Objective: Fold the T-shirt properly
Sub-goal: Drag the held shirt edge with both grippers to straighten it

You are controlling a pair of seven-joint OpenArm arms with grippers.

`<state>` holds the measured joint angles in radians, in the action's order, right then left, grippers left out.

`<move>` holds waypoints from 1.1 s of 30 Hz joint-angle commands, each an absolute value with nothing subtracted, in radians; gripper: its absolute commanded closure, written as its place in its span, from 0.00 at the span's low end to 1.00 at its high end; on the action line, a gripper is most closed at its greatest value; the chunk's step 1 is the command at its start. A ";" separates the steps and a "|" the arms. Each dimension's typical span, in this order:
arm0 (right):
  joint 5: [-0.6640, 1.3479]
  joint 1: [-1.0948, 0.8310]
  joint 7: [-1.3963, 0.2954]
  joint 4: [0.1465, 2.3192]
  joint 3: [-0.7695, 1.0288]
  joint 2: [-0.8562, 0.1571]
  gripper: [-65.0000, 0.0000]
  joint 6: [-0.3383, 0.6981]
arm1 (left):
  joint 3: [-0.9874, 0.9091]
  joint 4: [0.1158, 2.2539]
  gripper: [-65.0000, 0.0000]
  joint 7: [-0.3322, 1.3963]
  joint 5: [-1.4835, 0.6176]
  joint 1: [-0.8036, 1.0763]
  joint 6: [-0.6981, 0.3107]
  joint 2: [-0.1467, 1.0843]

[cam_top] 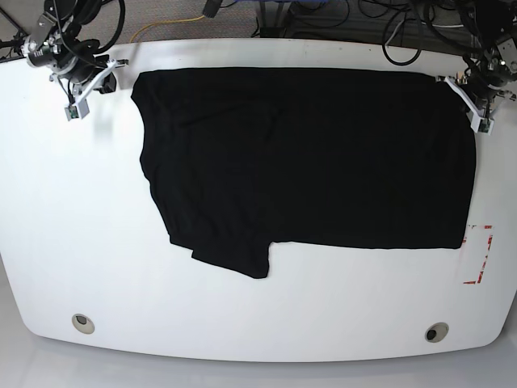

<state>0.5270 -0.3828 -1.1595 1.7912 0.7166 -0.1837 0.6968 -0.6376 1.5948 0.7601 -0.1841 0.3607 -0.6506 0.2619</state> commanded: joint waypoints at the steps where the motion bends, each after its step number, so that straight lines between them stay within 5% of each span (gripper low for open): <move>1: 0.542 -0.407 -1.147 1.814 0.737 -0.213 1.00 0.698 | -0.634 1.658 0.98 0.769 -0.185 0.412 -0.654 0.268; 4: 0.545 -0.427 -1.147 1.814 0.740 -0.229 1.00 0.698 | -0.634 1.678 0.97 0.769 -0.185 0.446 -0.654 0.245; 7: 0.547 -0.432 -1.147 1.816 0.743 -0.228 0.98 0.698 | -0.634 1.693 0.84 0.769 -0.185 0.452 -0.654 0.236; 12: 0.573 -0.433 -1.147 1.816 0.743 -0.208 0.58 0.698 | -0.641 1.693 0.62 0.769 -0.185 0.467 -0.654 0.236; 15: 0.630 -0.432 -1.147 1.816 0.740 -0.200 0.48 0.698 | -0.641 1.693 0.58 0.769 -0.185 0.467 -0.656 0.240; 33: 0.648 -0.269 -1.155 1.689 0.680 -0.133 0.48 0.698 | -0.779 1.774 0.58 0.771 -0.186 0.415 -0.698 0.237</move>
<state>0.6430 -0.2817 -1.1530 1.6966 0.6788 -0.1230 0.6968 -0.7654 1.7592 0.7731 -0.1875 0.4149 -0.6991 0.2203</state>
